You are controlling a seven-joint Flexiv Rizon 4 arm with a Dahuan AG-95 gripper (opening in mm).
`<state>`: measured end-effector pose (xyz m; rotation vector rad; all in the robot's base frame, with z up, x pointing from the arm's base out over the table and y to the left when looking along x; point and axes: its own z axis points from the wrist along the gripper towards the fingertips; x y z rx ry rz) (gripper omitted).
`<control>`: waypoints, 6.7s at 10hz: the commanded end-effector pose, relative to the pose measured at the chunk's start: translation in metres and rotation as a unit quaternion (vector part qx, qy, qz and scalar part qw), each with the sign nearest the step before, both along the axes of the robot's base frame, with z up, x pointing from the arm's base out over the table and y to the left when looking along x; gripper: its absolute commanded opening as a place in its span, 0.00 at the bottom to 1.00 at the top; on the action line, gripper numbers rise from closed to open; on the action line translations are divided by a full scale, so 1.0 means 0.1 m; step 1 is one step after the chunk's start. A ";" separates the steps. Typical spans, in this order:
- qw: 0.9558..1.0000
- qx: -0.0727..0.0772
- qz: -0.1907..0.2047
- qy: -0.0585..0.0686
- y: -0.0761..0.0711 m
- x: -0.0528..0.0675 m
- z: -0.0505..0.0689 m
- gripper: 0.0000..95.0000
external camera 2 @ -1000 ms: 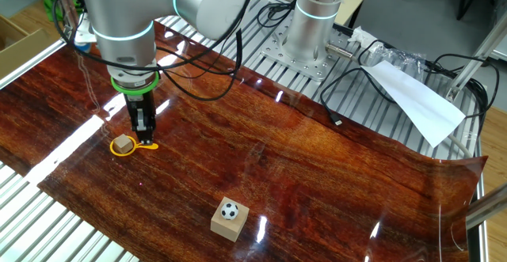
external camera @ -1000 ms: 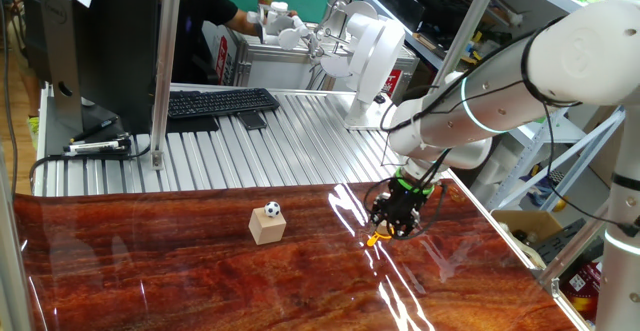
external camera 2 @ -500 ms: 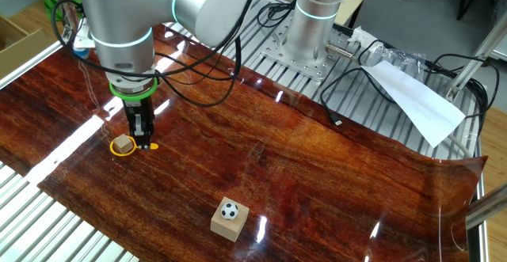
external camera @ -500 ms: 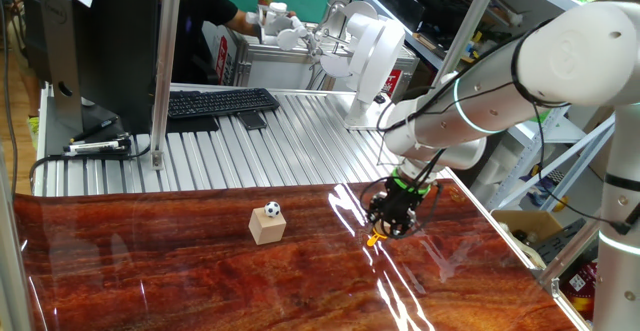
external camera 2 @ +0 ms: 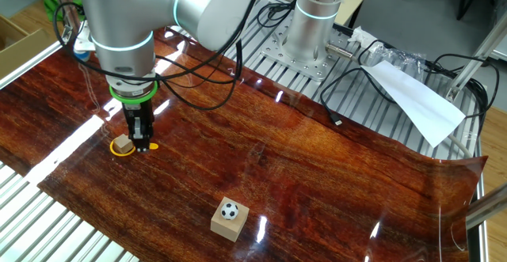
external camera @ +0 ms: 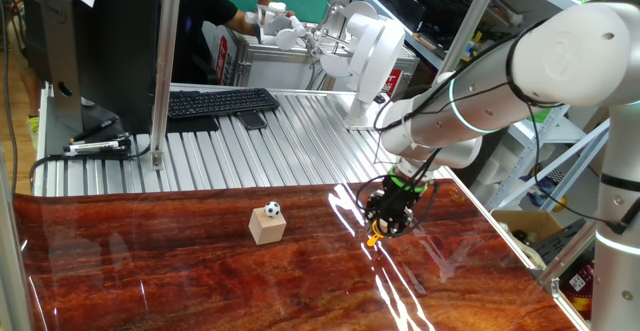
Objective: Attach the bubble ring to the ball
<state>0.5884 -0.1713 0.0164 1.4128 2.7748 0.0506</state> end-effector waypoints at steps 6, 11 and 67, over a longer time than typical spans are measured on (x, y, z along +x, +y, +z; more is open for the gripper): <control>1.000 0.001 -0.004 -0.005 -0.02 0.05 -0.03 0.40; 1.000 0.001 -0.003 -0.008 0.00 0.02 -0.06 0.40; 0.998 0.034 0.028 0.046 0.01 -0.03 -0.04 0.00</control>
